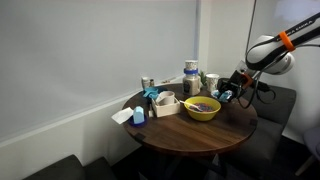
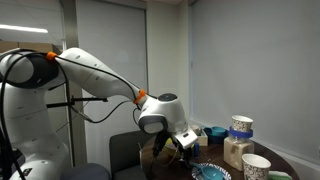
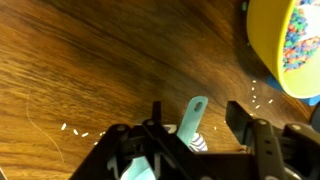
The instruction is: Put the blue serving spoon in the yellow cereal bowl
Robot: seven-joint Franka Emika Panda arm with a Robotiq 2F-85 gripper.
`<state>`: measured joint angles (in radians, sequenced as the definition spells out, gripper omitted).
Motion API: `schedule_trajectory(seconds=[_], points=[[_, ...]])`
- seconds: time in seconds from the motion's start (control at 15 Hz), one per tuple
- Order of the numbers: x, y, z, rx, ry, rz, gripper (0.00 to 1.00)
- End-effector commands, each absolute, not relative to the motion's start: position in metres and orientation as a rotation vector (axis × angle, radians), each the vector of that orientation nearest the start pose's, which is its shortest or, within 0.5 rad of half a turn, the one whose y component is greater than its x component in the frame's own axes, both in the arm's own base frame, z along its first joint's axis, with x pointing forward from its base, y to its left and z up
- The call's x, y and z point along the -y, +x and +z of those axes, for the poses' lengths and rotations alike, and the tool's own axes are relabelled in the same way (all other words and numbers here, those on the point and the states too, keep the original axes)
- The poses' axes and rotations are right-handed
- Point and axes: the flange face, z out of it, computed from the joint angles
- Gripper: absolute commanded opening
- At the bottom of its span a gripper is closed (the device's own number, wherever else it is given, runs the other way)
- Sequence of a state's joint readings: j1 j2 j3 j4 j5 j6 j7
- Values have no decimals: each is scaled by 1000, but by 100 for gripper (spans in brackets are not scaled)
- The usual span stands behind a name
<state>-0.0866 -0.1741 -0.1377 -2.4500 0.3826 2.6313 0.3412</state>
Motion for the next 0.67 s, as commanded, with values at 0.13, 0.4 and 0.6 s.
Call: schedule_trajectory(seconds=[0.13,0.4,0.6], points=[[114,498,394,-1267,-2495,-473,22],[113,497,398,-1286,-2482,-485,0],[111,492,411,-1272,-2481,-545,2]])
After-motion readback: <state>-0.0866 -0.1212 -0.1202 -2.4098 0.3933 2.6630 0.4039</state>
